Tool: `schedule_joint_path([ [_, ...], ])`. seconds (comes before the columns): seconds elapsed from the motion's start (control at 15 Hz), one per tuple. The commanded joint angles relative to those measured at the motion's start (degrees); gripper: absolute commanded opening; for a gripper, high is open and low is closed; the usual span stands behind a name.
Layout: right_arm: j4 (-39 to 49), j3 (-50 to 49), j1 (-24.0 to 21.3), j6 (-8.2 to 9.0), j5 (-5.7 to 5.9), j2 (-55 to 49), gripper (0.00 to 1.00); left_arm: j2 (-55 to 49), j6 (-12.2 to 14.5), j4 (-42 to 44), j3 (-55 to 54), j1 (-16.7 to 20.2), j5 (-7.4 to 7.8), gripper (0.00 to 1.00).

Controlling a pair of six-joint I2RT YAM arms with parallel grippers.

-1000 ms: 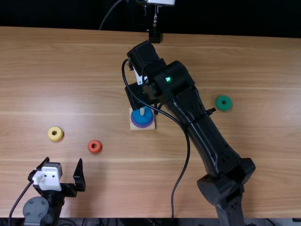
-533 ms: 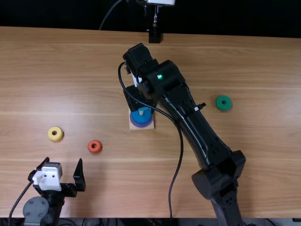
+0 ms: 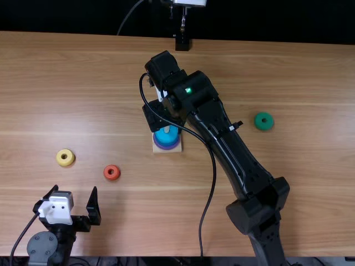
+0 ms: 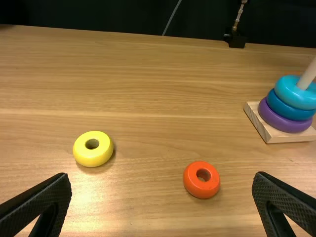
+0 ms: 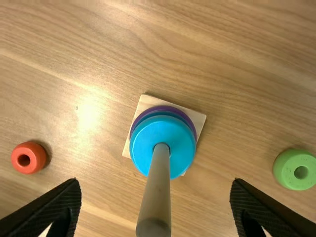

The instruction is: Build the Hanoi tower: stack the rings onto the peg from bottom to top in this color order: purple, dark blue, light blue, dark green, light green, yellow, orange.

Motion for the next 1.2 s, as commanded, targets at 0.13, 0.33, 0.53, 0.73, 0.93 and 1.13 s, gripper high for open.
schedule_joint_path([
  [0.13,3.1,3.7,-0.2,0.25,1.23,-4.5,1.0,-0.7,0.2,-4.0,-6.1,0.9,1.34,1.0],
  [0.33,4.2,3.2,-4.1,0.14,3.97,-6.6,1.0,-0.7,0.2,-4.0,-6.1,0.9,1.23,1.0],
  [0.53,4.0,2.7,-11.1,0.14,3.86,-6.7,1.0,-0.7,0.2,-4.0,-6.1,0.9,1.23,1.0],
  [0.73,4.1,-2.7,-20.3,-0.6,3.97,-8.5,1.0,-0.7,0.2,-4.0,-6.1,0.9,1.23,1.0],
  [0.93,7.0,-17.0,-27.2,-1.02,3.76,-9.9,1.0,-0.7,0.2,-4.0,-6.1,0.9,1.34,1.0],
  [1.13,18.9,-29.9,-31.0,-0.91,3.76,-11.4,1.0,-0.7,0.2,-4.0,-6.1,0.9,1.34,1.0],
])
